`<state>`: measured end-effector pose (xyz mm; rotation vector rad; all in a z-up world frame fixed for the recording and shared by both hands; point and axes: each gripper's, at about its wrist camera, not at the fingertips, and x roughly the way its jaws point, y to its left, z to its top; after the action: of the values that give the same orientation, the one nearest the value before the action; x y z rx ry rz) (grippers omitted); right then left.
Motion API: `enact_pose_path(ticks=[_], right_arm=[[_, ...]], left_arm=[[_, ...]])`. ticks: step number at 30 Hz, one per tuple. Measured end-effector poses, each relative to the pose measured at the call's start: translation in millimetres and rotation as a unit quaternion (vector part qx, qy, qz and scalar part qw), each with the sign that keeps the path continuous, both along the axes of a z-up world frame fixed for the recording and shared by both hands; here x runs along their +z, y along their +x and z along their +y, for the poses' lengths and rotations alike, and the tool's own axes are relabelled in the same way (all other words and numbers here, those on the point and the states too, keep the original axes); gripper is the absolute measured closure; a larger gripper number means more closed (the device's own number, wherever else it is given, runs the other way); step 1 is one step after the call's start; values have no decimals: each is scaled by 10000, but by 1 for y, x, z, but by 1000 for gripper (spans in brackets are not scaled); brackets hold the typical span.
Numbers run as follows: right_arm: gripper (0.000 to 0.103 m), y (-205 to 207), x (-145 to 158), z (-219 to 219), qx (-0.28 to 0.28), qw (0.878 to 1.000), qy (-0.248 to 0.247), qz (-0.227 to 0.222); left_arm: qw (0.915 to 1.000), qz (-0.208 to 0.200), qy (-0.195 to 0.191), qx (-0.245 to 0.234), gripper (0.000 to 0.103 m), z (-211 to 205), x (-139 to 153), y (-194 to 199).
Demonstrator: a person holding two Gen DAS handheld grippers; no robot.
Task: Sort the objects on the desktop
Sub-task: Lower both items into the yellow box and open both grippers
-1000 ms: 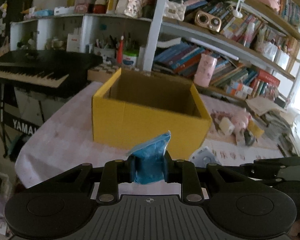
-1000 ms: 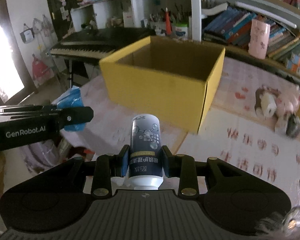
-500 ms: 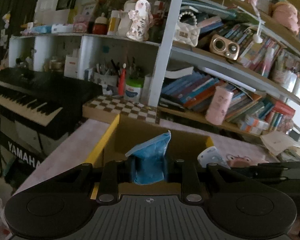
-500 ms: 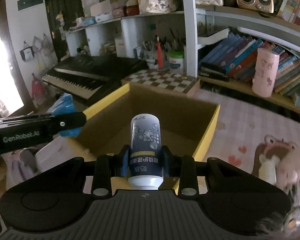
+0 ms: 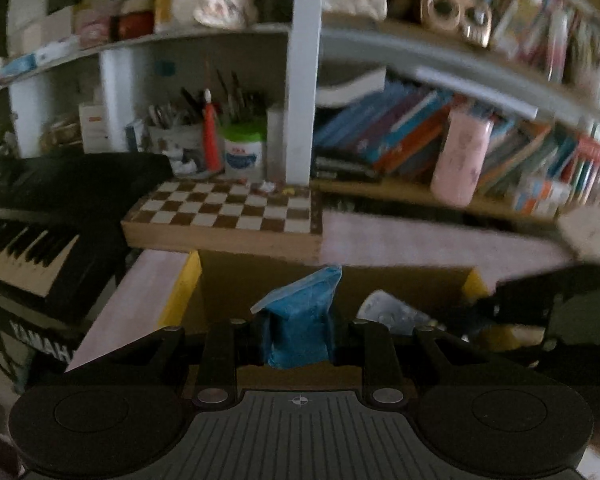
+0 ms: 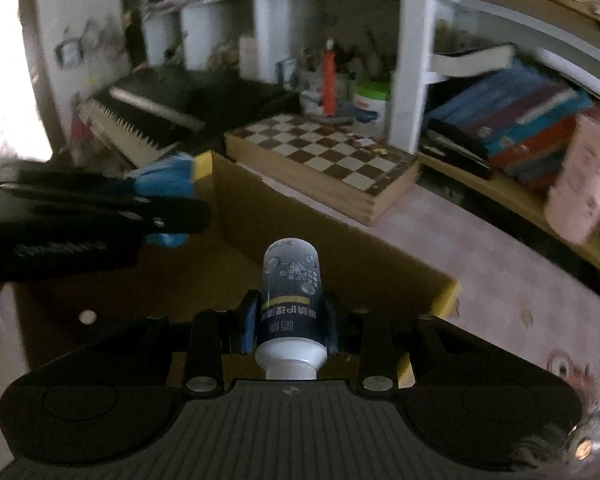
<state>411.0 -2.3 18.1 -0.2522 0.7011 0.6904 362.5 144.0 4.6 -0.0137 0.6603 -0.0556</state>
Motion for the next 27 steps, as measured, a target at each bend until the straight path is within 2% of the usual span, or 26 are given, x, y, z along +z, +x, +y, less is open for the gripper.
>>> enact_pose_path(ticks=[6, 10, 14, 16, 18, 19, 21, 24, 27], right_arm=[[73, 23, -15, 21, 671, 9945, -807, 40], [73, 25, -27, 26, 983, 9884, -1148, 163], [73, 23, -27, 30, 1149, 9849, -1287, 137], [73, 22, -28, 31, 1180, 9833, -1381, 94], [73, 22, -28, 32, 1159, 9834, -1396, 57], [73, 22, -28, 31, 1112, 9846, -1348, 26], [61, 22, -26, 29, 1035, 9861, -1300, -35], [51, 18, -22, 26, 897, 9887, -1196, -123], [48, 11, -17, 20, 783, 9912, -1050, -198]], left_arm=[[9954, 840, 438, -125, 79, -3, -27, 21], [9926, 1096, 501, -156, 75, -5, -30, 26], [9905, 1238, 566, -174, 73, -8, -33, 28], [9900, 1265, 595, -183, 64, -9, -32, 28], [9900, 1228, 684, -150, 47, -11, -31, 27], [9904, 1163, 735, -92, 42, -12, -29, 26], [9911, 1057, 803, 34, 28, -12, -26, 24], [9931, 861, 795, 48, 24, -13, -19, 17], [9952, 563, 800, 75, 21, -15, -8, 2]])
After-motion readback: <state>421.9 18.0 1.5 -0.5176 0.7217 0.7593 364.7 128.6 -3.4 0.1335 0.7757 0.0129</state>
